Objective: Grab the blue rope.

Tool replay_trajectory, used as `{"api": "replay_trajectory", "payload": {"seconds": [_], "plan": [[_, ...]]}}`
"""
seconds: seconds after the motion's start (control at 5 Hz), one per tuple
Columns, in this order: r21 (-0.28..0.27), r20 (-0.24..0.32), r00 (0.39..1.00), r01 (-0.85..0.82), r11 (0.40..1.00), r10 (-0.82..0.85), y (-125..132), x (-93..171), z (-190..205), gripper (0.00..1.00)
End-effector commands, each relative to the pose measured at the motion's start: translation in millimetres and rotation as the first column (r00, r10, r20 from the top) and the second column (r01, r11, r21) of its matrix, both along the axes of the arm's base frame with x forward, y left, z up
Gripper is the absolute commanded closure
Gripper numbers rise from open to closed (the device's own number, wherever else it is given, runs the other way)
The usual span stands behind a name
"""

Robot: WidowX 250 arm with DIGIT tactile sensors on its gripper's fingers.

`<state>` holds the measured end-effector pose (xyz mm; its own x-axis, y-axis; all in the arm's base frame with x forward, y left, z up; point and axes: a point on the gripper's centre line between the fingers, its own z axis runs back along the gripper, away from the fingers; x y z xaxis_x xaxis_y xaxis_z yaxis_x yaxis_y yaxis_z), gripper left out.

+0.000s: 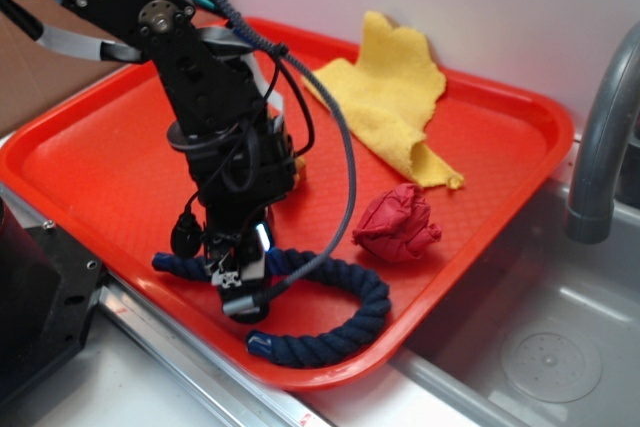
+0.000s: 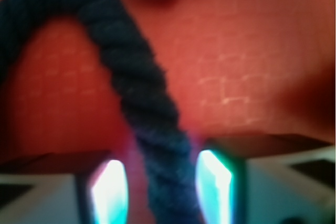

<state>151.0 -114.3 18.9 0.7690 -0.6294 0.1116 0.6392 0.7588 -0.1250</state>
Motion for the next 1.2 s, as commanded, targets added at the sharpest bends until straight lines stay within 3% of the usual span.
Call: {"api": "replay_trajectory", "payload": {"seconds": [0.0,0.2,0.4,0.6,0.8,1.0], "plan": [[0.034,-0.021,1.0,-0.016,0.999,0.017,5.9,-2.9,-8.3,1.0],[0.076,0.03,0.995,-0.098,0.992,0.096,15.4,2.8,27.4,1.0],[0.027,0.097,0.96,-0.267,0.963,0.263,39.9,10.7,76.8,1.0],[-0.123,0.161,0.868,-0.455,0.882,0.47,86.4,7.6,124.7,1.0],[-0.175,0.166,0.718,-0.652,0.737,0.675,122.1,-3.9,172.8,1.0],[-0.17,0.143,0.676,-0.703,0.691,0.723,126.4,2.9,222.7,1.0]]}}
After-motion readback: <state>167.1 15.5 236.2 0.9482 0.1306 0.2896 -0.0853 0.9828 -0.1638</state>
